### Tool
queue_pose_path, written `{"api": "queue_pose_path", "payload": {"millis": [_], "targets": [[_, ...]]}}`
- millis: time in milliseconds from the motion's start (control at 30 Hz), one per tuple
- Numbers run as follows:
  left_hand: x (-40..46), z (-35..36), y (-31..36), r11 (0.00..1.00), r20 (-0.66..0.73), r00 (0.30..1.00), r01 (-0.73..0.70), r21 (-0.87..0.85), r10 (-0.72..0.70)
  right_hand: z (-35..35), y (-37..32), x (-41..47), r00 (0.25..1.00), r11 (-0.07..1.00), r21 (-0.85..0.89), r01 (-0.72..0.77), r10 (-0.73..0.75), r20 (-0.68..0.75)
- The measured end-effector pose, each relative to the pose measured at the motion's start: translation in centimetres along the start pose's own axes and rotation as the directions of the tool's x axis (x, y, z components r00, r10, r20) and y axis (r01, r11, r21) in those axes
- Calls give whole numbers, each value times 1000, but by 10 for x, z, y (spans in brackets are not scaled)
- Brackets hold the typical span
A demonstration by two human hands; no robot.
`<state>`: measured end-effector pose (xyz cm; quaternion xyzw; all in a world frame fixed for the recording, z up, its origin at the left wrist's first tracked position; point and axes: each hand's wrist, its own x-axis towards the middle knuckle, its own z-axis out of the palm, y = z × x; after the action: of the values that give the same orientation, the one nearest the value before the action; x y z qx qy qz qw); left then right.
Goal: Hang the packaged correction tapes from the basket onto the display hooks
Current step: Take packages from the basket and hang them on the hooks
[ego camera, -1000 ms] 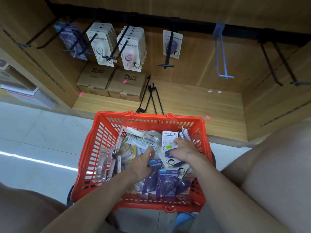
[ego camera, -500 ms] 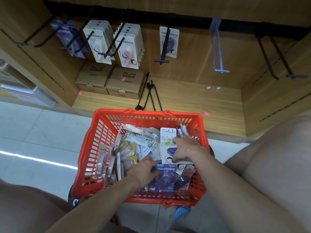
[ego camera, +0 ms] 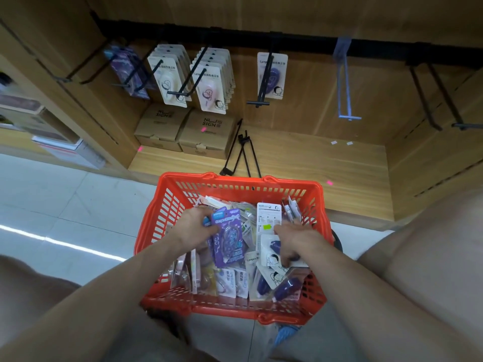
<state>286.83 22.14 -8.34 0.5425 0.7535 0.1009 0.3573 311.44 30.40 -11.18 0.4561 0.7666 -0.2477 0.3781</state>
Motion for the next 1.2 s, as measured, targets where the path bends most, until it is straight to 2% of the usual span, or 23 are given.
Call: {"api": "queue_pose_path", "payload": {"millis": [233,433,500,567,600,633,667,733,800,867,933,1033,1200], "targets": [[-11,-35,6,998,-14,999,-52,-31,51,1,0,5,991,994,-81,79,-87,-104],[-16,-83,12,997,-19,998,-62,-37,62,-11,-6,-1,994,978,-186,96,-105,-36],[-16,-96,15,999,-7,999,-47,-17,47,-20,-8,-4,994,988,-115,106,-109,-18],[-16,-108,16,1000,5,1000,-19,-2,19,-37,-8,-7,992,987,99,129,-129,-13],[-15,-113,15,1000,5,1000,-6,-3,6,-47,-8,-8,989,951,272,148,-146,-29],[-15,-118,15,1000,-6,1000,4,-16,-4,-56,-6,-10,983,870,459,180,-170,-62],[-14,-122,13,999,-28,1000,10,-41,-11,-65,-6,-12,973,747,624,229,-199,-120],[-11,-128,11,996,-107,994,6,-94,-17,-79,-7,-18,939,422,843,334,-222,-261],[-7,-132,10,990,-189,981,9,-141,-36,-87,-12,-23,908,66,924,376,-223,-354],[-5,-131,15,976,-215,975,16,-216,-64,-92,-19,-27,889,-161,909,384,-202,-412],[-3,-127,23,953,-224,973,-12,-304,-59,-96,-31,-30,885,-252,885,391,-159,-437],[-3,-121,40,879,-233,972,-79,-470,-37,-101,-48,-35,894,-269,875,402,-90,-439],[-9,-122,53,859,-299,954,-163,-485,12,-109,-64,-43,917,-270,892,363,-64,-393]]}}
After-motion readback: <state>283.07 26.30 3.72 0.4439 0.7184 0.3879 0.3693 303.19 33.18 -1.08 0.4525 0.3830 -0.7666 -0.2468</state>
